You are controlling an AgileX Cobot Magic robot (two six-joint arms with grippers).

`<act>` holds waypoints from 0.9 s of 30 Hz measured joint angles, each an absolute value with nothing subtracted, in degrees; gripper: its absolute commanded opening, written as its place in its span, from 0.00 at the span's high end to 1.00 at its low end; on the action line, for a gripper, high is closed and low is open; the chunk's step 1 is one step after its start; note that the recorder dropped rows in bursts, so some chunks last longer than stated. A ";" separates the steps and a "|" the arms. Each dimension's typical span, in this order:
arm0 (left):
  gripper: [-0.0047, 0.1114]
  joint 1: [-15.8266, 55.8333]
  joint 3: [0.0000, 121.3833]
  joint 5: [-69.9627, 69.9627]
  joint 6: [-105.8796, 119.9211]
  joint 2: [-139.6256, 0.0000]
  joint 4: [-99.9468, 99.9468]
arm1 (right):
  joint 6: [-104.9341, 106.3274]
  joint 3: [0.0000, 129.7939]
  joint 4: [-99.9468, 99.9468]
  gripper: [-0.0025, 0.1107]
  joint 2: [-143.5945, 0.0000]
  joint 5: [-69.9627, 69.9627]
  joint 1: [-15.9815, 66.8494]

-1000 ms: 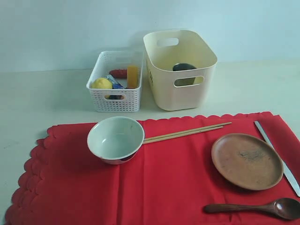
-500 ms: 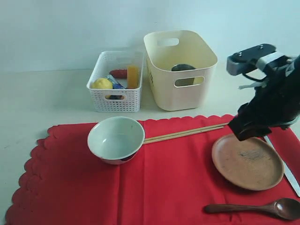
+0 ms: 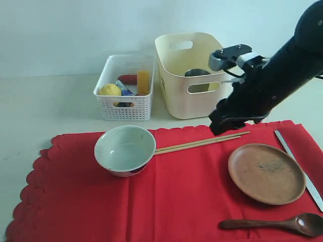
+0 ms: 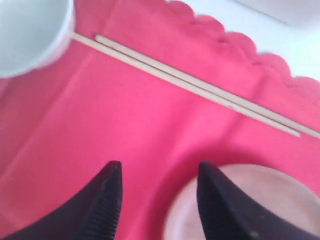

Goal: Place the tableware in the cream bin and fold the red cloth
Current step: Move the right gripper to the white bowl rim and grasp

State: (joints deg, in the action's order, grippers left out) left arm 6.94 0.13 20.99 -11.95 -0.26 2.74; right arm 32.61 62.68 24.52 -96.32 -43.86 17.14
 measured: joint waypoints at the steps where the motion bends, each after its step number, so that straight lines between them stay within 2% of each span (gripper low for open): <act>1: 0.43 6.94 0.13 20.99 -11.95 -0.26 2.74 | 32.61 64.04 26.53 0.58 -97.04 -44.79 17.14; 15: 0.43 6.94 0.13 20.99 -11.95 -0.26 2.74 | 32.74 72.92 34.66 0.58 -104.45 -46.65 26.99; 27: 0.43 6.94 0.13 20.99 -11.95 -0.26 2.74 | 22.54 85.13 24.14 0.58 -116.64 -45.17 30.49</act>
